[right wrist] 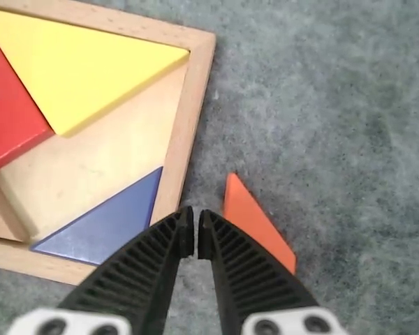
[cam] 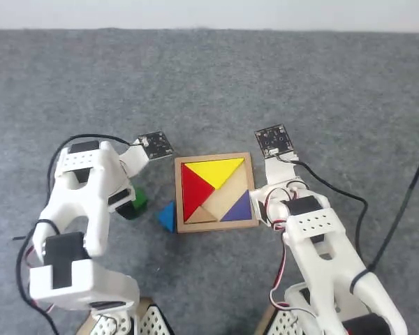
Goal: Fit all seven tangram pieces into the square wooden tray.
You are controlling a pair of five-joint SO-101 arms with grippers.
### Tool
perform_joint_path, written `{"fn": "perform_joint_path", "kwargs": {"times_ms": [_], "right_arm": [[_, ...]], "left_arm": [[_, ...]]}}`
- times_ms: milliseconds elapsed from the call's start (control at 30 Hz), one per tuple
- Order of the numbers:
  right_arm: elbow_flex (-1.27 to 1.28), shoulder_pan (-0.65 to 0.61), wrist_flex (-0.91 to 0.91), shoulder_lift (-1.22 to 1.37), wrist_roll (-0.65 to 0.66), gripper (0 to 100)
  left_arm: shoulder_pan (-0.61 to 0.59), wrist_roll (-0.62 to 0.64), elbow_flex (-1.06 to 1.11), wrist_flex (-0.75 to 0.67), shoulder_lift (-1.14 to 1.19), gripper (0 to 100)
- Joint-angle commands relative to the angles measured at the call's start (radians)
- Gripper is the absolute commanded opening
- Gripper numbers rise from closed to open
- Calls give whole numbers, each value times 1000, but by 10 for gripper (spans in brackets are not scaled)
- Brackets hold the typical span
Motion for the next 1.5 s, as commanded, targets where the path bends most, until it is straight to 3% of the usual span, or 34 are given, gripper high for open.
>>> {"fn": "perform_joint_path", "kwargs": {"times_ms": [0,467,967,1467], "right_arm": [[-9,12,-16,-5,2,33],[-8,10,-15,-8,2,33],[-8,8,-10,-8,3,33],[-8,8,-8,-8,6,33]], "left_arm": [[9,28,-22,-20,8,250],[40,195,-102,23,83,246],[29,196,-87,18,69,155],[40,196,268,-132,-272,152]]}}
